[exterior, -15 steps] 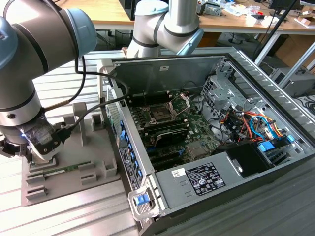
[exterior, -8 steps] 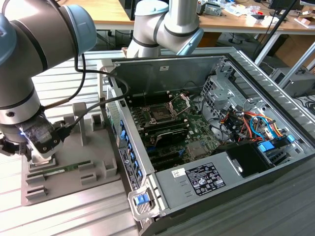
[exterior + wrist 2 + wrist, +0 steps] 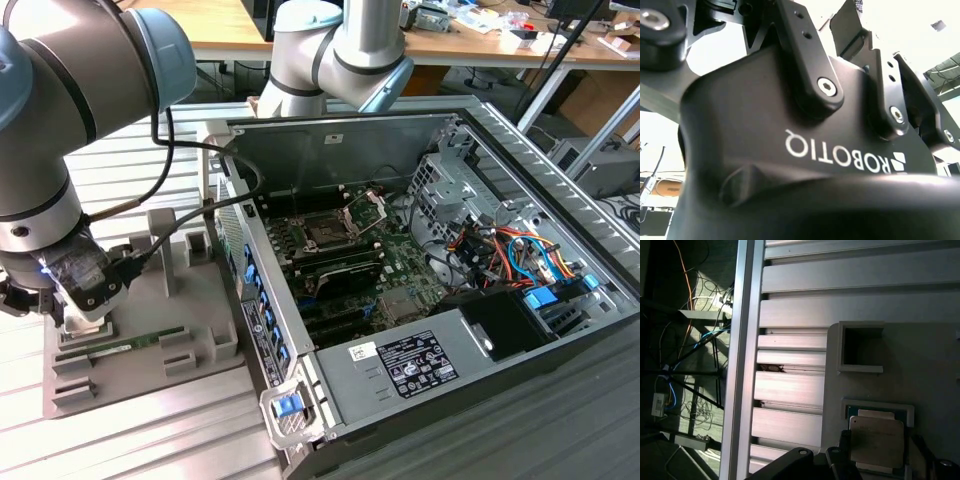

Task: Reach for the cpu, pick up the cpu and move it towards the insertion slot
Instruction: 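Pick up the cpu and move it towards the insertion slot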

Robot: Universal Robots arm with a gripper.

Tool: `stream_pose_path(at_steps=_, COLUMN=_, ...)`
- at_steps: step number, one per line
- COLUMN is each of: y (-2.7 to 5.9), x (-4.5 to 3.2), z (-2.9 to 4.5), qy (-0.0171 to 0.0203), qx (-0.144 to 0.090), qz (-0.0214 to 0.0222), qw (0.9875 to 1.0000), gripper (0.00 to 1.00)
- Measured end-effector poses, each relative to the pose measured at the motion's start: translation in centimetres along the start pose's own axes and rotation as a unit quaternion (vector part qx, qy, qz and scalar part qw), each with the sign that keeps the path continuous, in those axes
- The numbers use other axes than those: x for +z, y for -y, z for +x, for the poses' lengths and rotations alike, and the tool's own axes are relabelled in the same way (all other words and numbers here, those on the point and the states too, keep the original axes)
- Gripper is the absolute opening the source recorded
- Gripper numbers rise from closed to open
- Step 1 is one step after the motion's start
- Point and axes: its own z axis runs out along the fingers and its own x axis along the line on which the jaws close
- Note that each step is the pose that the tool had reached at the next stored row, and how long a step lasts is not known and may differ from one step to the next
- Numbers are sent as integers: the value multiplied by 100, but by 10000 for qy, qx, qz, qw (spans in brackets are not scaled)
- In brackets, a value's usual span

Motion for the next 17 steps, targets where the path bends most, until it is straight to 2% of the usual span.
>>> stream_pose_path(at_steps=2, y=0, x=0, z=0, qy=0, qx=0, qz=0, qw=10000, gripper=55)
stream_pose_path(at_steps=6, y=1, x=11, z=0, qy=2, qx=0, qz=-39, qw=10000, gripper=55)
stream_pose_path(at_steps=8, y=1, x=15, z=1, qy=2, qx=-2, qz=-39, qw=10000, gripper=55)
stream_pose_path(at_steps=9, y=1, x=17, z=1, qy=2, qx=-4, qz=-22, qw=10000, gripper=55)
stream_pose_path(at_steps=12, y=1, x=16, z=2, qy=-10, qx=-8, qz=130, qw=9999, gripper=55)
stream_pose_path(at_steps=13, y=1, x=16, z=2, qy=-10, qx=-9, qz=143, qw=9999, gripper=55)
stream_pose_path(at_steps=17, y=1, x=16, z=2, qy=-11, qx=-10, qz=148, qw=9999, gripper=55)
